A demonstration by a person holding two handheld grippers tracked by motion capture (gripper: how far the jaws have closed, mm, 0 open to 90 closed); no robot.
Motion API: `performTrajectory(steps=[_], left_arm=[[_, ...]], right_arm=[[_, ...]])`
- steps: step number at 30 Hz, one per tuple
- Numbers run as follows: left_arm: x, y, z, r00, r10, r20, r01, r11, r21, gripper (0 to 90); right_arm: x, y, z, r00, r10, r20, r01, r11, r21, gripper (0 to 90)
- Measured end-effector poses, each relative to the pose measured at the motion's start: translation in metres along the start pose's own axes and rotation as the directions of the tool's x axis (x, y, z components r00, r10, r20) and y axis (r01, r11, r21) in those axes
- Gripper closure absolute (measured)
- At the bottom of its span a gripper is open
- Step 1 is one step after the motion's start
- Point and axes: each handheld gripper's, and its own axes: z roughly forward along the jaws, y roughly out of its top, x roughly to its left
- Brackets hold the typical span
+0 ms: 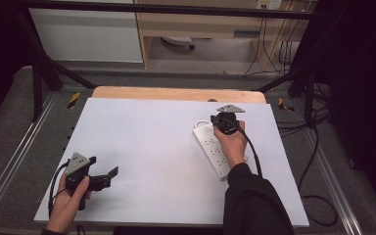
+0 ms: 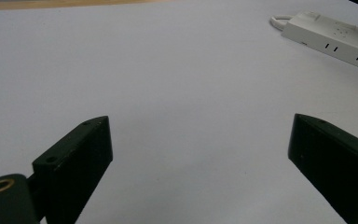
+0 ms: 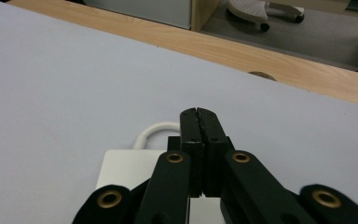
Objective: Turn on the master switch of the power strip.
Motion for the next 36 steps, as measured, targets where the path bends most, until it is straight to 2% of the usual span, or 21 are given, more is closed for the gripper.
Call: performTrajectory(steps=[10,36], left_arm=[[-0.001,0.0,0.001,1.0,0.001,0.004,-0.001,1.0,0.005,6.4],[-0.001,0.0,0.002,1.0,0.006,0.0,-0.006,0.9999,0.009,6.3]], right_arm=[[0.004,-0.002,0.011,0.9999,-0.009,0.008,0.009,0.998,0.06,90.0],[0.004,-0.005,0.018,0.9999,-0.002,-0.01,0.004,0.992,0.13,90.0]])
